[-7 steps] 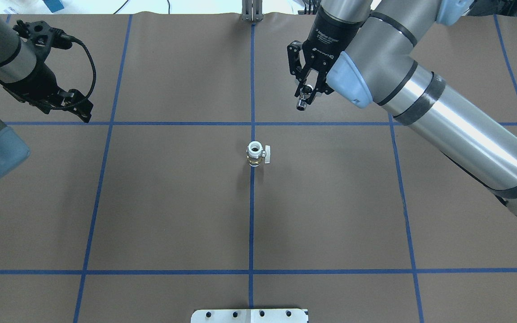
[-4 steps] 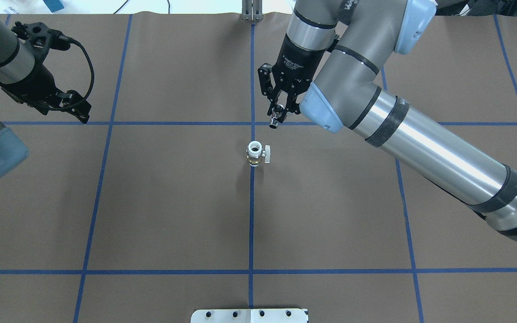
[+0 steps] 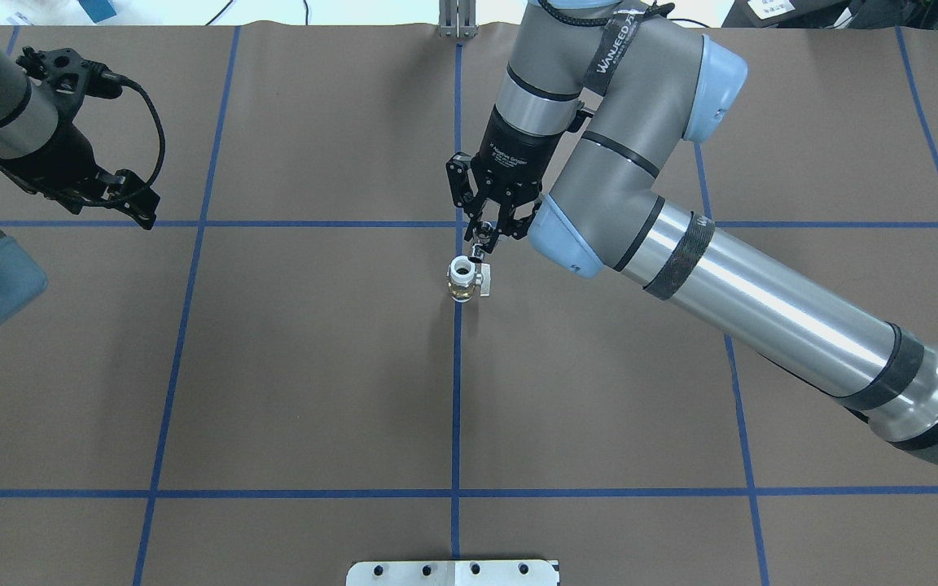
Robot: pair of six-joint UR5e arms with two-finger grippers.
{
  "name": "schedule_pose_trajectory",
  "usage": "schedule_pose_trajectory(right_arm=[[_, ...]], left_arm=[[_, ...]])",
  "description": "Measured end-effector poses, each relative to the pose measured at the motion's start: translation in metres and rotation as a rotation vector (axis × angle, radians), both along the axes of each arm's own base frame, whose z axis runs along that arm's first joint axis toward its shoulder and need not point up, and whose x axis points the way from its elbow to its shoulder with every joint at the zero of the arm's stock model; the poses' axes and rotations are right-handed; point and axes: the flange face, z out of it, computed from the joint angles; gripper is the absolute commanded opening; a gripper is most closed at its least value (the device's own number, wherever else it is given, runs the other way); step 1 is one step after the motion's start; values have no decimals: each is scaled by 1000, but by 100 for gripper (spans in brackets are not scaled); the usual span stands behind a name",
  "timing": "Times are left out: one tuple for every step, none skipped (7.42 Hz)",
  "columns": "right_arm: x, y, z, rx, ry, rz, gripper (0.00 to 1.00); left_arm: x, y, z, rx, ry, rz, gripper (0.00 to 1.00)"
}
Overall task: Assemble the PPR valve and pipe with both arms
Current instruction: 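Lower the pipe with the right gripper into the valve's white socket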
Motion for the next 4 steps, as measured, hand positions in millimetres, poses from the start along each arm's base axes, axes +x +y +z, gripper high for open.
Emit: schedule_pose_trajectory(right_arm=[[-5,4,0,8,6,-1,0],[-9,6,-1,10,10,-1,0],[-11,8,-3,10,12,1,0],[-13,7,-5,11,14,3,0]], left_arm=[[0,0,2,1,1,0,100],[0,0,4,1,0,1,100],[1,0,5,-1,0,1,100],[1,-1,6,-1,-1,1,100]])
